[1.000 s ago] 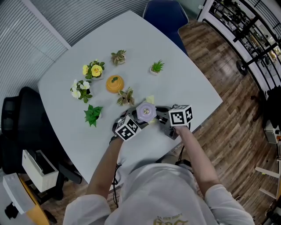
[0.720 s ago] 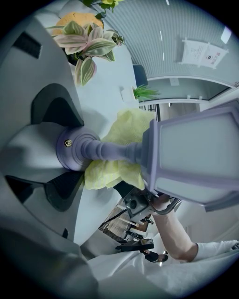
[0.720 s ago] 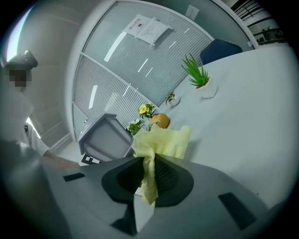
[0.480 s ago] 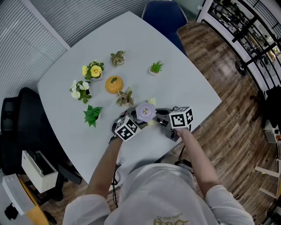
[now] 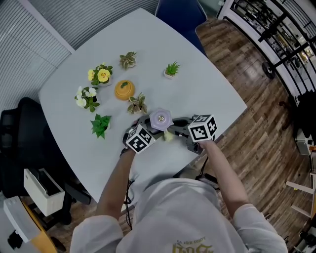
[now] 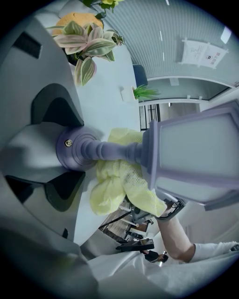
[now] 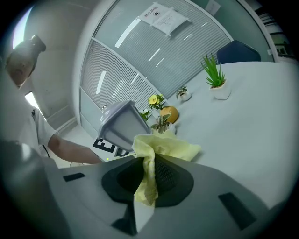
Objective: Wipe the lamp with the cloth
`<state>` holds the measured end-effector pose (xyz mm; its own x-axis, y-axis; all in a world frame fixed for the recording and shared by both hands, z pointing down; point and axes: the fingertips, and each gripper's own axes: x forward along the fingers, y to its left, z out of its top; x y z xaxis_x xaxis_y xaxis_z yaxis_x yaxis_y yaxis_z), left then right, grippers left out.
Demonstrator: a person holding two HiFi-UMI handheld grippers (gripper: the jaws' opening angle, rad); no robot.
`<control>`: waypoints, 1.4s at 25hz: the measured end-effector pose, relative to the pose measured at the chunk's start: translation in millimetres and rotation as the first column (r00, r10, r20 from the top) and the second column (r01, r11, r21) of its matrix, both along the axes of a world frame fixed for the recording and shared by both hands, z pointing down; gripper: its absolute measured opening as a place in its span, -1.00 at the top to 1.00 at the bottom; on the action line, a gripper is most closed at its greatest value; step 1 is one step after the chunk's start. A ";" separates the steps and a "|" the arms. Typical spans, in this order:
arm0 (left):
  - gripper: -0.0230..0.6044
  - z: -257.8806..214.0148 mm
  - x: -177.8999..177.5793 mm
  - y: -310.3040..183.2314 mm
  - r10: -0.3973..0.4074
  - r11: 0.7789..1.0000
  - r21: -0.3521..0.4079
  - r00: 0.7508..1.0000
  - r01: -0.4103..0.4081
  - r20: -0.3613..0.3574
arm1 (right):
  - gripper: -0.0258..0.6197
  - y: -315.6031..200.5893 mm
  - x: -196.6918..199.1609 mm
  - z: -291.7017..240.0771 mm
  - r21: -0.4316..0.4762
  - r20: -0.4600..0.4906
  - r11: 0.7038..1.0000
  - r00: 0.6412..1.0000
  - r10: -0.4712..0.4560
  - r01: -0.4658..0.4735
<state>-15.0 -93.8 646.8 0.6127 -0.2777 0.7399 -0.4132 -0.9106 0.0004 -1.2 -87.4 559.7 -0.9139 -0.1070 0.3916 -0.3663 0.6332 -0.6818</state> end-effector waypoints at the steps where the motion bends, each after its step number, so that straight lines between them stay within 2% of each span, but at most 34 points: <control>1: -0.07 0.2 0.2 0.2 0.000 1.000 0.000 1.000 0.000 0.000 | 0.75 -0.2 0.9 -1.6 0.007 -0.003 1.000 1.000 -0.001 0.001; 16: -0.07 0.5 0.5 0.8 0.001 1.000 0.003 1.000 -0.001 -0.005 | 0.75 11.1 9.0 -18.5 0.090 -0.046 0.996 0.999 -0.015 0.019; 25: -0.07 -1.0 0.6 0.6 0.000 1.000 0.003 1.000 0.000 -0.004 | 0.75 10.1 17.9 -40.2 0.143 -0.009 0.990 1.000 0.025 -0.024; 30: -0.07 -1.3 1.2 1.1 0.001 1.000 0.003 1.000 -0.001 -0.004 | 0.75 1.2 30.6 -51.6 0.157 0.038 0.982 0.994 0.104 -0.109; 35: -0.07 -2.1 0.7 0.8 0.002 1.000 0.004 1.000 -0.002 -0.002 | 0.75 -16.2 40.0 -85.1 0.217 0.117 0.953 0.975 0.190 -0.212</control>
